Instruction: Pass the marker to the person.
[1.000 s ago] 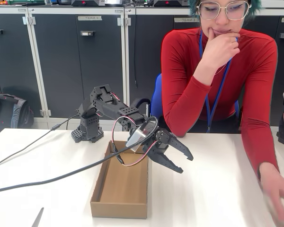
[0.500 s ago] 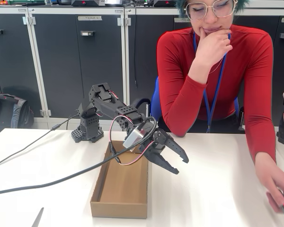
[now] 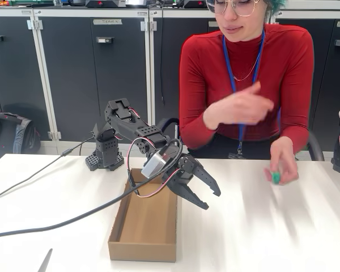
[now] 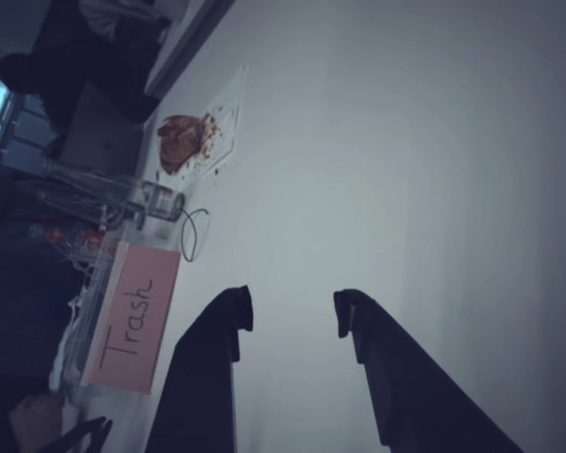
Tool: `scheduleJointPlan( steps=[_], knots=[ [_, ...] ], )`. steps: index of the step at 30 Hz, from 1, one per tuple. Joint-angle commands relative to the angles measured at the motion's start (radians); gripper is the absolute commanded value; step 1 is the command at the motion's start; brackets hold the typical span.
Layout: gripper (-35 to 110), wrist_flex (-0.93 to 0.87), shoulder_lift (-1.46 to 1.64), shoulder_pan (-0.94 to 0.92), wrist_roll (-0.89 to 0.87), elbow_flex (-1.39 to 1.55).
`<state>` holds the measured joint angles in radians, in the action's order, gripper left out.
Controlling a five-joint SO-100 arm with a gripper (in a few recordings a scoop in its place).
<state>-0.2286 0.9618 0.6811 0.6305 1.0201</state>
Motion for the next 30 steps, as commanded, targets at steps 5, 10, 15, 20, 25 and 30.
scheduleJointPlan(
  steps=[5,10,15,20,25,30],
  knots=[
    [19,0.009,0.124,-0.006,0.012,-0.005],
    [19,0.006,0.14,-0.009,0.012,0.006],
    [20,-0.006,0.149,-0.021,0.017,0.011],
    [20,-0.037,0.167,-0.032,0.023,0.012],
    [21,-0.077,0.184,-0.06,0.023,-0.005],
    [23,-0.106,0.201,-0.114,0.034,-0.018]
  ],
)
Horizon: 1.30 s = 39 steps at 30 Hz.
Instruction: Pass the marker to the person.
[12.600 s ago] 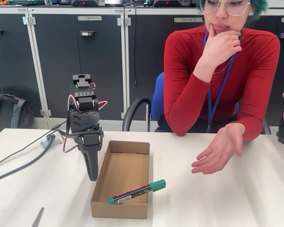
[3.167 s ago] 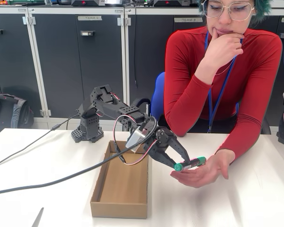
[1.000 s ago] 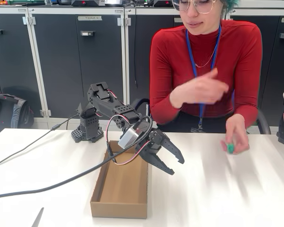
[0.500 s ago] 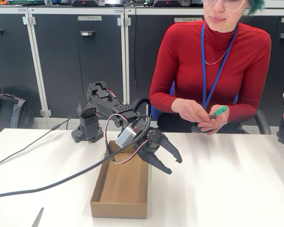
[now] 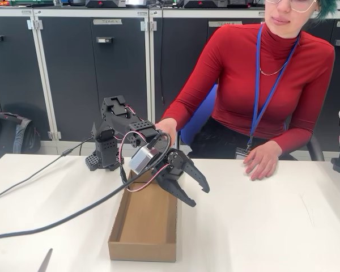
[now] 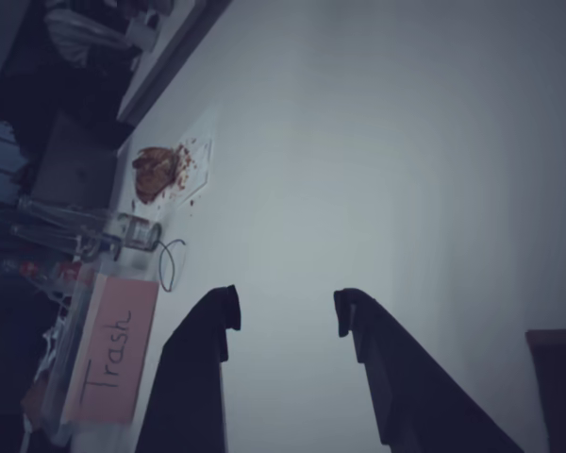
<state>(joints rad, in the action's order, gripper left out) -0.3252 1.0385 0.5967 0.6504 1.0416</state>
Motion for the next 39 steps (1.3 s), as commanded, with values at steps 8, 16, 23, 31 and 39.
scheduleJointPlan(
  steps=[8,16,23,31,39],
  knots=[
    [25,-0.055,0.16,-0.137,0.074,-0.043],
    [26,-0.189,0.233,-0.245,0.101,-0.057],
    [26,-0.29,0.302,-0.405,0.11,-0.069],
    [27,-0.354,0.339,-0.541,0.147,-0.057],
    [27,-0.356,0.379,-0.551,0.147,-0.005]
  ],
)
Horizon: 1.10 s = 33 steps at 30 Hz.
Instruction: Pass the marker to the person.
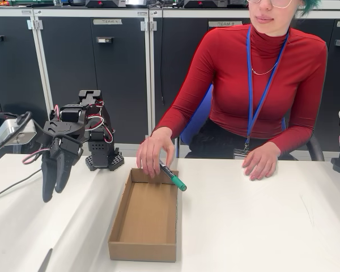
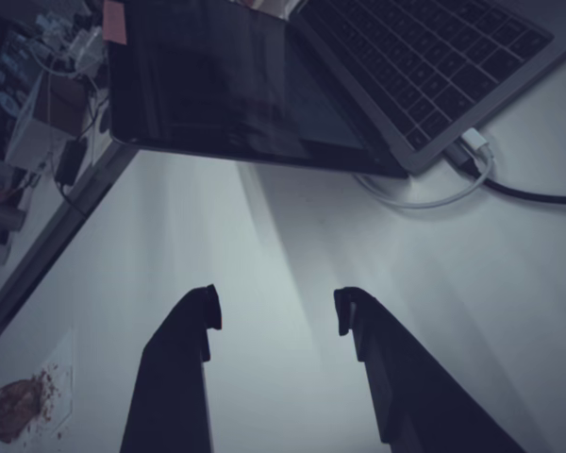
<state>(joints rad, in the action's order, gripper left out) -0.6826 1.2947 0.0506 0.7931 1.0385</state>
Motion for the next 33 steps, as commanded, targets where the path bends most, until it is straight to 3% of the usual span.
scheduleJointPlan(
  steps=[1,33],
  knots=[
    [27,0.003,0.13,-0.005,0.005,0.003],
    [27,0.002,0.199,-0.005,0.018,0.072]
  ],
)
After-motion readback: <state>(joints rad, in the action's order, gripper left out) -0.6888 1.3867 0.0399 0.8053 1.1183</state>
